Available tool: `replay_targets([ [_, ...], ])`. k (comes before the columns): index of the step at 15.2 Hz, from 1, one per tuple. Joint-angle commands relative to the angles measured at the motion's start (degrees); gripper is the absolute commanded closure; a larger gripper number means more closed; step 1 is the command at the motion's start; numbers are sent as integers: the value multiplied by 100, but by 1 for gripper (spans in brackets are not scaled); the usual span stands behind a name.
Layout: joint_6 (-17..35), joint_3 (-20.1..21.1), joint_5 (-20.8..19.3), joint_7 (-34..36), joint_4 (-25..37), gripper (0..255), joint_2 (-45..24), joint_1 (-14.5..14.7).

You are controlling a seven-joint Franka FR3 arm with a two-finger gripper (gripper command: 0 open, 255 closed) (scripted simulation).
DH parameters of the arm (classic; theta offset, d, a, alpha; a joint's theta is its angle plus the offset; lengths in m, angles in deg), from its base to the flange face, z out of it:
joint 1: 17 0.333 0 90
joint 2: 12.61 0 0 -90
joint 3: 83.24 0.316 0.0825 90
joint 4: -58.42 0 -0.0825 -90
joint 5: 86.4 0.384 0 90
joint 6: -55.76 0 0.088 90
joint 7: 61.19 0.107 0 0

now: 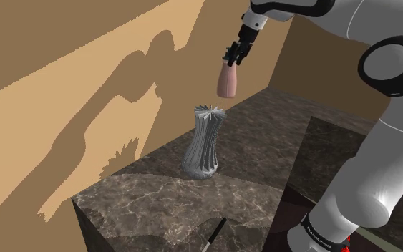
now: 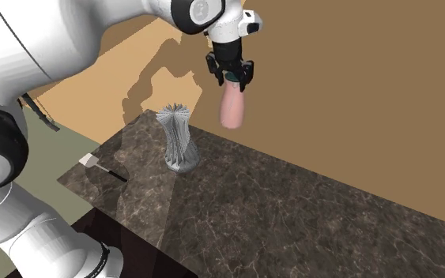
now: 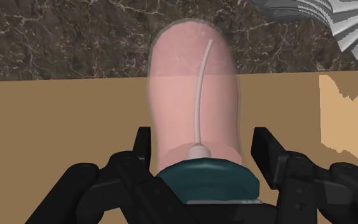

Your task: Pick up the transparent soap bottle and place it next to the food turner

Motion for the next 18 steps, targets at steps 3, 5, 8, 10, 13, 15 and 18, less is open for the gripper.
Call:
replay_targets([
  [3, 48, 207, -222, 430, -452, 255, 448, 227],
  [5, 107, 362, -349, 719, -774, 255, 730, 358],
  [8, 164, 618, -497, 1150, -1186, 255, 1101, 522],
  [10, 184, 793, -571, 1436, -1418, 255, 1315, 624],
  [13, 194, 1066, -649, 1862, -1707, 255, 1589, 766],
  [15, 190, 1248, -684, 2145, -1863, 255, 1742, 863],
  [18, 172, 1532, -713, 2567, -2044, 255, 1926, 999],
])
